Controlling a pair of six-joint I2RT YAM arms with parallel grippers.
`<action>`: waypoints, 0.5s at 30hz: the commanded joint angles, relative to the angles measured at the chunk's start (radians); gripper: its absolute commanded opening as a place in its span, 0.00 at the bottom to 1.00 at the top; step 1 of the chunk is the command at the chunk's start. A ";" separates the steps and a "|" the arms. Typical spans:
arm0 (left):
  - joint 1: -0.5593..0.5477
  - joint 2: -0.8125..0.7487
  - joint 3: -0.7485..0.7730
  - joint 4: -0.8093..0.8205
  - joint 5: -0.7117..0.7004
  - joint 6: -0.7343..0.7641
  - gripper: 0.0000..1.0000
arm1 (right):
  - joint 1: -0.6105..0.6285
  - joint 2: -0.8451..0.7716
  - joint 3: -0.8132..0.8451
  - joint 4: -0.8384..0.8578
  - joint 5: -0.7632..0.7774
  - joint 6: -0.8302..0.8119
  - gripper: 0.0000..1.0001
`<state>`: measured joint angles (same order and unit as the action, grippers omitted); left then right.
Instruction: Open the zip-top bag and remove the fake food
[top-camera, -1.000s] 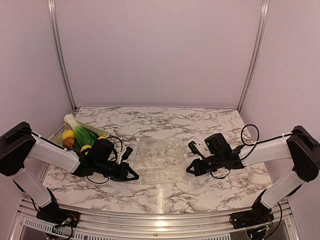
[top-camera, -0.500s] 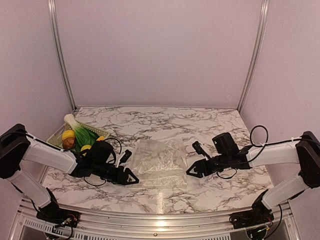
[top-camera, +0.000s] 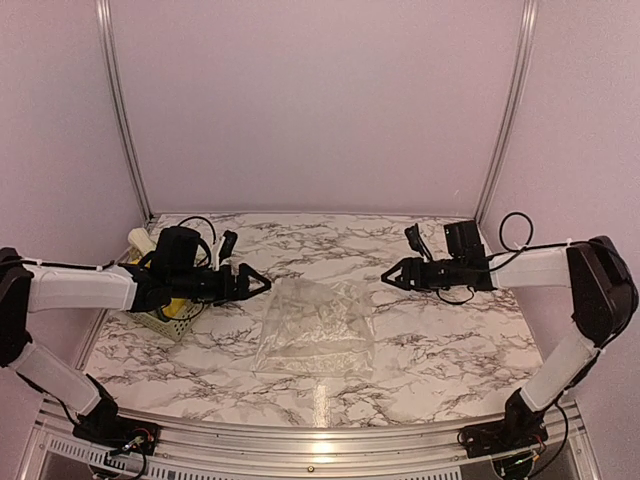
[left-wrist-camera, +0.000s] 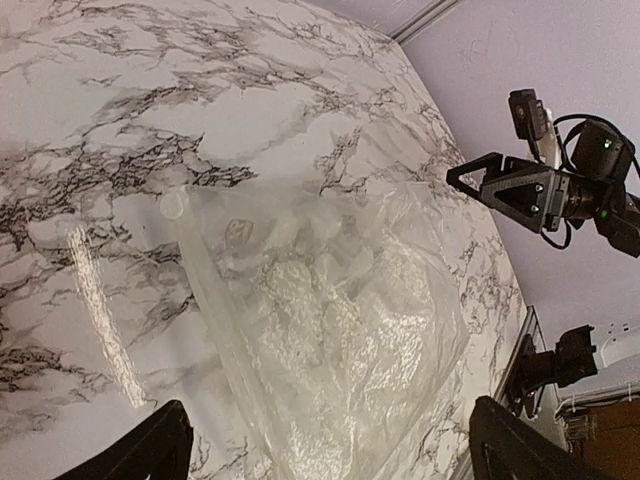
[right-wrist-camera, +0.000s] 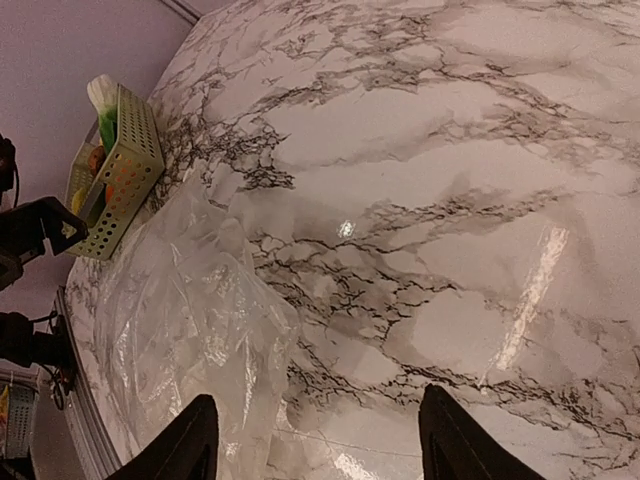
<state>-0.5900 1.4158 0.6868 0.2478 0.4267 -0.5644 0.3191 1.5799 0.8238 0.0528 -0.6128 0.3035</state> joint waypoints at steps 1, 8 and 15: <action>0.015 0.110 0.144 -0.040 -0.053 0.029 0.99 | -0.004 0.071 0.071 0.073 -0.129 0.029 0.65; 0.024 0.346 0.367 -0.128 -0.134 0.002 0.99 | 0.038 0.217 0.171 0.094 -0.179 0.025 0.68; 0.024 0.504 0.468 -0.155 -0.115 -0.002 0.99 | 0.067 0.300 0.234 0.046 -0.148 0.004 0.63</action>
<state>-0.5728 1.8503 1.1084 0.1505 0.3130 -0.5617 0.3668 1.8530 1.0241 0.1265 -0.7643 0.3229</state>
